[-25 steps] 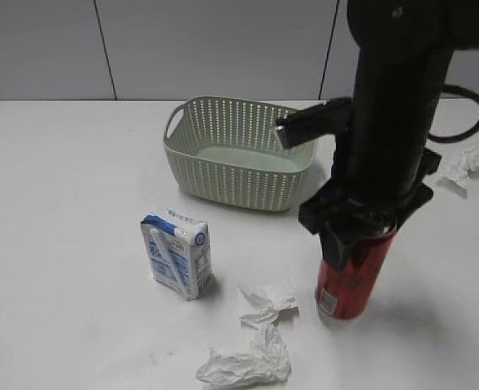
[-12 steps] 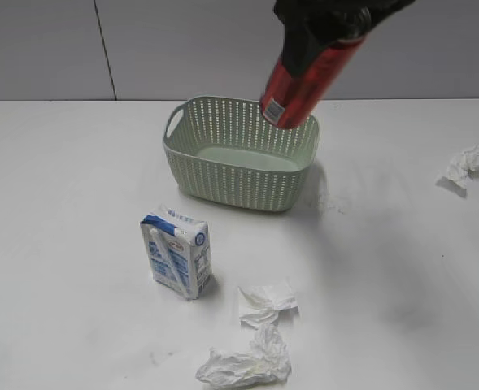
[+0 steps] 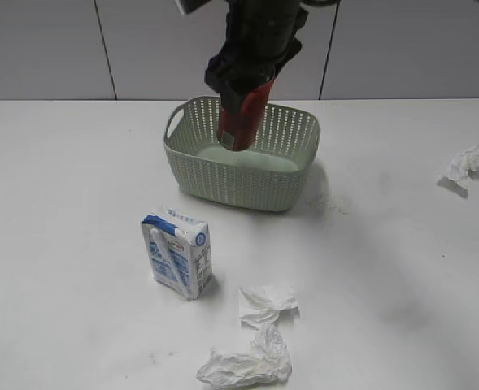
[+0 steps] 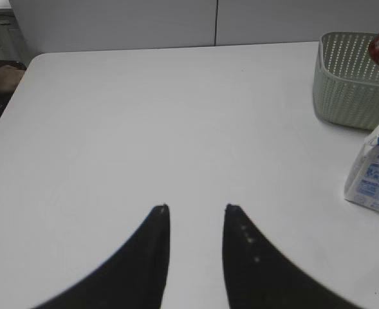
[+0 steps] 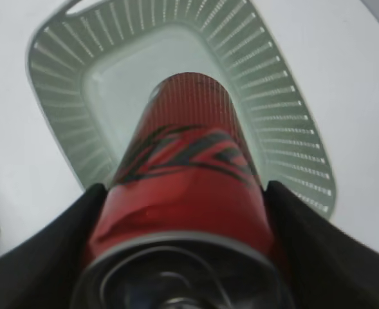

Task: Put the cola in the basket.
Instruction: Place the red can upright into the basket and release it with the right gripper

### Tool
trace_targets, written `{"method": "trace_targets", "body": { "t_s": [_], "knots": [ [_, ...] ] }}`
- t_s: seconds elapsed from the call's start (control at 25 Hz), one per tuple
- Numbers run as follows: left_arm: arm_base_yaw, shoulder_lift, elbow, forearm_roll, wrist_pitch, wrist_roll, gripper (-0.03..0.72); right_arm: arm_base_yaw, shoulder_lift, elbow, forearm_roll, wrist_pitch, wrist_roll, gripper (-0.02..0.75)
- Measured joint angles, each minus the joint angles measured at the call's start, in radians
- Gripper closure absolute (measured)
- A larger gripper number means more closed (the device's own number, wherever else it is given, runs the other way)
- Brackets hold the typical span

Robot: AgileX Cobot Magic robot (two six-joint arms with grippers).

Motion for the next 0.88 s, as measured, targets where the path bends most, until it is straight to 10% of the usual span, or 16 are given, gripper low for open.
{"method": "trace_targets", "body": {
  "t_s": [0.88],
  "knots": [
    [0.000, 0.000, 0.000, 0.000, 0.000, 0.000, 0.459, -0.040, 0.112, 0.031, 0.051, -0.028, -0.018, 0.217]
  ]
}}
